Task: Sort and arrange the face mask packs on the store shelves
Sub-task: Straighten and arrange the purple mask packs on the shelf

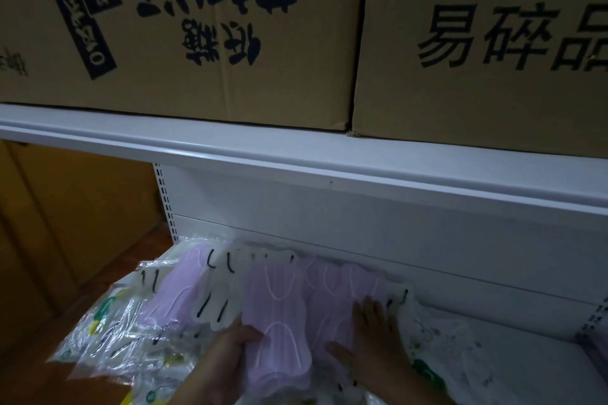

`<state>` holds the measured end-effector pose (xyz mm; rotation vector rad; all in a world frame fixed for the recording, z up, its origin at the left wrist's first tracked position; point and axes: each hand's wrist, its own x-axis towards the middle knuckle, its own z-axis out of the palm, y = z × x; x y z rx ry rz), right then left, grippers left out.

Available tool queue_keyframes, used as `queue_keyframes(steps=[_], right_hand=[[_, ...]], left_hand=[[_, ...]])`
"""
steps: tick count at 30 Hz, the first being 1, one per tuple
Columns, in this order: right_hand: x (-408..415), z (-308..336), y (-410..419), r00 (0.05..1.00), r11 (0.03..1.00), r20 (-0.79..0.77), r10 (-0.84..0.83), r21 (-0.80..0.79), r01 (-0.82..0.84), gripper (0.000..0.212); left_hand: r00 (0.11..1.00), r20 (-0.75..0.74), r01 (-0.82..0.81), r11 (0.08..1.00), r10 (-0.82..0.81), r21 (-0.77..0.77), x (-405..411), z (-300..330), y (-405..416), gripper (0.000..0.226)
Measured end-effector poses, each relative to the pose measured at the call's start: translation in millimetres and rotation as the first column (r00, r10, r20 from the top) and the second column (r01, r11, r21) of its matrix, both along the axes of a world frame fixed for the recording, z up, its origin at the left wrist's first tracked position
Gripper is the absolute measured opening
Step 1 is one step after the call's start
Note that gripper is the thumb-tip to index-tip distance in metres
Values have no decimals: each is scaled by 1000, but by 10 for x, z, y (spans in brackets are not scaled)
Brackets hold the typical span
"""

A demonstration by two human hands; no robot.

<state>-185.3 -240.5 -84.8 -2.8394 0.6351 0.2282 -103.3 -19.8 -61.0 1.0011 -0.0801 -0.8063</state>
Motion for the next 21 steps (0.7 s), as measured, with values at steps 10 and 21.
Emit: queue_keyframes(steps=[10,21], right_hand=[[-70,236,70,915,993,389,-103,88,74,44],[19,310,736,866,893,383,322,180,-411,63]], left_hand=[[1000,-26,12,999,-13,-36,-1,-65,-46,56],[998,-53,-21,998,18,-56,-35,11,-166,58]])
